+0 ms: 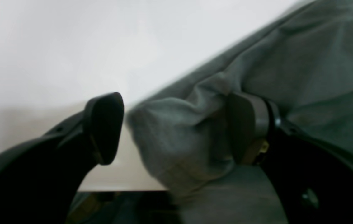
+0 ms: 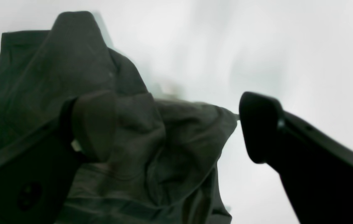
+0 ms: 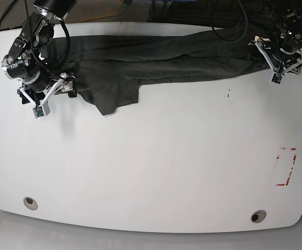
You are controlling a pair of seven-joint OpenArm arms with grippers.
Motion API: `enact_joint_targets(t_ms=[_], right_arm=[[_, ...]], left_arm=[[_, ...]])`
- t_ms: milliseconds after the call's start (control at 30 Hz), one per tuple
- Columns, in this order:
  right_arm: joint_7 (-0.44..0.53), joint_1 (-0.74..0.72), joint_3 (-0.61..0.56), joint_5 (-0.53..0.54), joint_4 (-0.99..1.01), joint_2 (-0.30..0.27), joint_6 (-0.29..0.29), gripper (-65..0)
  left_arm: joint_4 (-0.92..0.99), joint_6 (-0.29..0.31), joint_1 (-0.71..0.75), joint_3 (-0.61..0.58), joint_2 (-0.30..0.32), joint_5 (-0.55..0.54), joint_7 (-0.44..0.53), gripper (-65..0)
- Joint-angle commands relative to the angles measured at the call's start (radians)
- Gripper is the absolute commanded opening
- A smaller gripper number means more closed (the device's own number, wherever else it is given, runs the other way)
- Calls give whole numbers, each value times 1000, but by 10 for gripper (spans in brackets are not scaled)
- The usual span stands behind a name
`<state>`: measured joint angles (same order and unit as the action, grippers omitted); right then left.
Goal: Layout the t-shirt on the table in an organized manner, then fold the t-shirt properly
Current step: 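Open both grippers and move them over the strip's ends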
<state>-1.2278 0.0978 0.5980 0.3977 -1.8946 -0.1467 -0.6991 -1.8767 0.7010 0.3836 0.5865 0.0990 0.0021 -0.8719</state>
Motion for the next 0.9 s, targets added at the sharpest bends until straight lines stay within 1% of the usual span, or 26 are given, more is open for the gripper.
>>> enact_joint_targets(t_ms=[0,133,200,367,467,667,767,800,867], right_arm=[[19,-30,3,17,-20,-12,1,-62],[19,-42,3,19,-20,-12,1,-62],[19,-43,3,19,-20,-12,1,-62],[19,-65,3,17,-20,-12,1,-62],[19,-66,3,17,-20,-12,1,-62],[19,-68,-2,19,-18,-12,1,-62],[19,-68,-43,19,-18,-12,1,-62],[19,-68,-54,19,-20,-12,1,-62],[19,-66,-86,19,-24,-12,1,-63]], left_arm=[[-24,-3,-27,8,14,-11,12,-160],[-41,-3,-67,43,38,-11,4,-160],[-42,-3,-82,51,48,-11,-17,-160],[-44,-3,-136,57,98,-11,-115,-160],[-59,-3,-140,65,112,-12,-128,-160],[-77,-3,-160,100,107,-21,-162,-163],[-77,-3,-162,106,103,-46,-198,-167],[-77,-3,-162,106,98,-53,-208,-174],[-80,-3,-160,102,71,-73,-208,-219]])
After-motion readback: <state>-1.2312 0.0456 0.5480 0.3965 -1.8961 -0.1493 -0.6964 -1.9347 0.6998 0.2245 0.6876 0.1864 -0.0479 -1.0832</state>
